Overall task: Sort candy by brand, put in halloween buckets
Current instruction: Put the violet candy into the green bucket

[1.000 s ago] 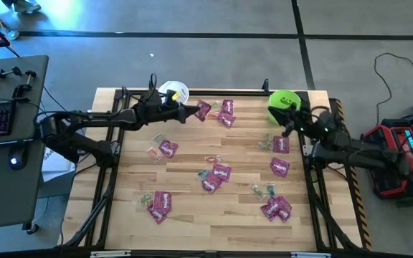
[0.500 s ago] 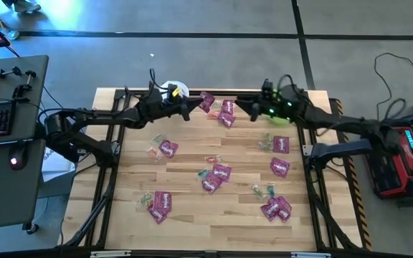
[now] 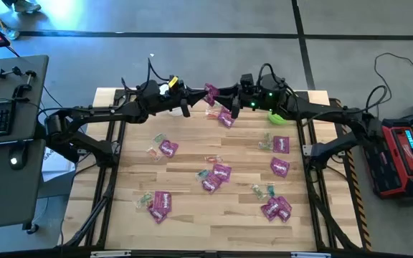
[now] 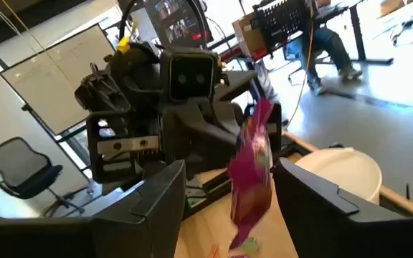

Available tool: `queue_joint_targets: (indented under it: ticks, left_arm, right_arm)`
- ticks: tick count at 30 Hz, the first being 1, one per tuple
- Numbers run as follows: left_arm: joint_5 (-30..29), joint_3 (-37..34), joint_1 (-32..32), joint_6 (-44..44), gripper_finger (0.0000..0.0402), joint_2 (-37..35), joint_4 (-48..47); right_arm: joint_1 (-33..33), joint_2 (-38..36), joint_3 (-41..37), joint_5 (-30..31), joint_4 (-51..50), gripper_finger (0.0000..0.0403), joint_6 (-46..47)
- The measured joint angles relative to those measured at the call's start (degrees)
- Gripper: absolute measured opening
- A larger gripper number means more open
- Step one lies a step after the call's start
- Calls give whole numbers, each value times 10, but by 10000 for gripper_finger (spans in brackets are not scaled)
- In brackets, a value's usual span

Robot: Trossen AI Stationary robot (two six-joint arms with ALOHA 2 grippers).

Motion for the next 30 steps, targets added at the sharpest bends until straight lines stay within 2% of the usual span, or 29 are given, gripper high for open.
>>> queue_joint_targets:
  ticks: [3,6,13,19,30]
  left_arm:
    - [8,0,-3,2,0,0,0]
    - [11,0,-9,4,0,0,3]
    - [11,0,-13,5,0,0,1]
    - [12,0,-11,15,16,0,1]
    - [12,0,-11,46,96,0,-9]
  right_arm:
    - [0,8,9,23,-5,188,-2]
    - [-1,16,11,28,-8,153,-2]
    - [0,21,11,23,-7,17,-2]
    - [0,19,11,17,-5,17,-2]
    - [-7,-4,11,22,-36,4,-7]
